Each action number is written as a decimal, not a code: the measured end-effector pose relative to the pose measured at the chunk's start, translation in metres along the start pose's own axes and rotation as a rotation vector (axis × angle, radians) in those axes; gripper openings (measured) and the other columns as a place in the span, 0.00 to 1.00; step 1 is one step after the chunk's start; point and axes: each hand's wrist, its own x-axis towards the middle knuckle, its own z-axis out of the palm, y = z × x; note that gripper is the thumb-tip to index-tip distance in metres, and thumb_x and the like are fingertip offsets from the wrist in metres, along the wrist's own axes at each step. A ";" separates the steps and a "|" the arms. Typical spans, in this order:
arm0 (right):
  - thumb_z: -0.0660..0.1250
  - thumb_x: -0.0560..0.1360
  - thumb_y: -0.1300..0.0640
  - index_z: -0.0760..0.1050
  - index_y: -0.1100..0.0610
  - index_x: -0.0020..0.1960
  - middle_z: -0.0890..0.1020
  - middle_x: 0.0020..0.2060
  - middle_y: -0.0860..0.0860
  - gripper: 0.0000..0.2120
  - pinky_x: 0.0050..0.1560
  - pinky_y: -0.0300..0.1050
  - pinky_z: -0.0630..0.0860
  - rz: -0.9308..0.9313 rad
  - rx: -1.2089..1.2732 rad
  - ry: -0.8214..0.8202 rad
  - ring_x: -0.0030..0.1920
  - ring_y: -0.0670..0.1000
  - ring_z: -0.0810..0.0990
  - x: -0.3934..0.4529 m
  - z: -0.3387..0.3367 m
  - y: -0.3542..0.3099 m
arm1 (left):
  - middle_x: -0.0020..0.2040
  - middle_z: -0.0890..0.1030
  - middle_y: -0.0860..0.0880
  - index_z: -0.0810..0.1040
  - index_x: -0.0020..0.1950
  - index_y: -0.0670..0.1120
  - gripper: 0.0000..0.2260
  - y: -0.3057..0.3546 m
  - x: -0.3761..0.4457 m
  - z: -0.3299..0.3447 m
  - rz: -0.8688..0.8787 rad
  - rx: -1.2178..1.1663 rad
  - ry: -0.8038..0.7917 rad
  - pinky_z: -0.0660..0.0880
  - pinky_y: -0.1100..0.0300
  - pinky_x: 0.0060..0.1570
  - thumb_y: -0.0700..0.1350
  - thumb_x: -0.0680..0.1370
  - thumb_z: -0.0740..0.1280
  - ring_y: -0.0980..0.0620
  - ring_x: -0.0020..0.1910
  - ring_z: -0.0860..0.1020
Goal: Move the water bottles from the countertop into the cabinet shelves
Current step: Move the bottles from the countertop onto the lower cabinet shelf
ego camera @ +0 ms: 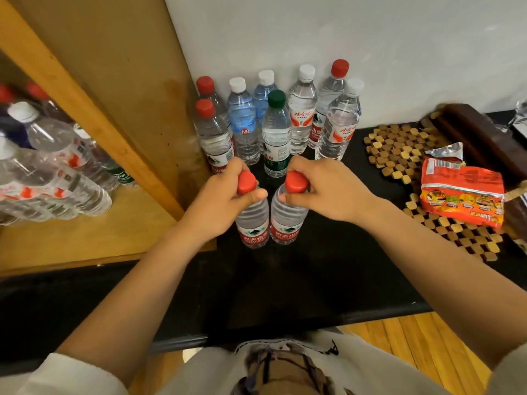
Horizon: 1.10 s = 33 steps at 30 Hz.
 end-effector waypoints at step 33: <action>0.77 0.64 0.59 0.63 0.51 0.67 0.75 0.55 0.34 0.36 0.56 0.30 0.73 0.405 0.726 0.267 0.59 0.39 0.74 -0.070 0.121 -0.032 | 0.56 0.75 0.61 0.67 0.63 0.53 0.30 -0.061 -0.071 0.051 -0.152 -0.435 0.047 0.69 0.73 0.57 0.43 0.66 0.77 0.65 0.59 0.73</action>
